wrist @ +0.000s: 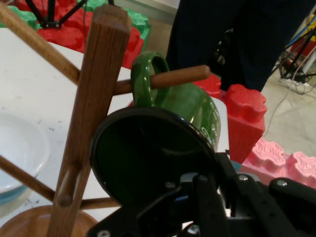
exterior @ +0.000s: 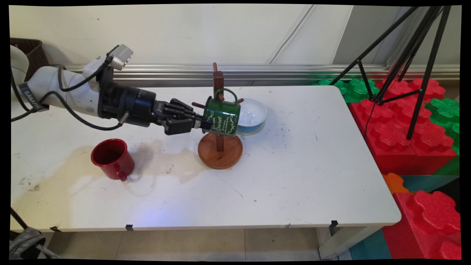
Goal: Place the picked object on the table
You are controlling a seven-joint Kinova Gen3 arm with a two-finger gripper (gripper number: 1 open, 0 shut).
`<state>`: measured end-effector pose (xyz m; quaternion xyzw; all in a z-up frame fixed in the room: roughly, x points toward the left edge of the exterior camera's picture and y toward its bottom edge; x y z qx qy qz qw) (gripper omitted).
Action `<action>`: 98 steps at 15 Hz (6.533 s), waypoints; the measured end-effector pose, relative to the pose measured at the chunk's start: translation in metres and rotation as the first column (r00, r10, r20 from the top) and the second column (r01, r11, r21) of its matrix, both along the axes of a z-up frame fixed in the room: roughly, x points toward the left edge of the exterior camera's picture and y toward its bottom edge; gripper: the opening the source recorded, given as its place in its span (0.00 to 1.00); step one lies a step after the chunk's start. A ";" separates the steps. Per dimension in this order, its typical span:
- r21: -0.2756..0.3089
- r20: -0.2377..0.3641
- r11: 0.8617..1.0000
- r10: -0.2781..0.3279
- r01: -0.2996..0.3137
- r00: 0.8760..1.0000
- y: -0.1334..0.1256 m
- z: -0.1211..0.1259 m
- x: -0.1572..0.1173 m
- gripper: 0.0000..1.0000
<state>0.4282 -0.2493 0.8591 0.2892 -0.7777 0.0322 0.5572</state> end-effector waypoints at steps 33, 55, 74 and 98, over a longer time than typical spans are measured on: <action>0.000 0.147 0.973 -0.229 0.231 0.962 0.049 0.073 0.055 0.00; -0.122 0.624 0.954 -0.140 0.274 0.769 0.007 0.111 0.166 0.00; -0.094 0.865 0.886 -0.153 0.454 0.477 -0.025 0.057 0.212 0.00; -0.020 0.909 0.853 -0.202 0.522 0.365 -0.035 -0.027 0.202 0.00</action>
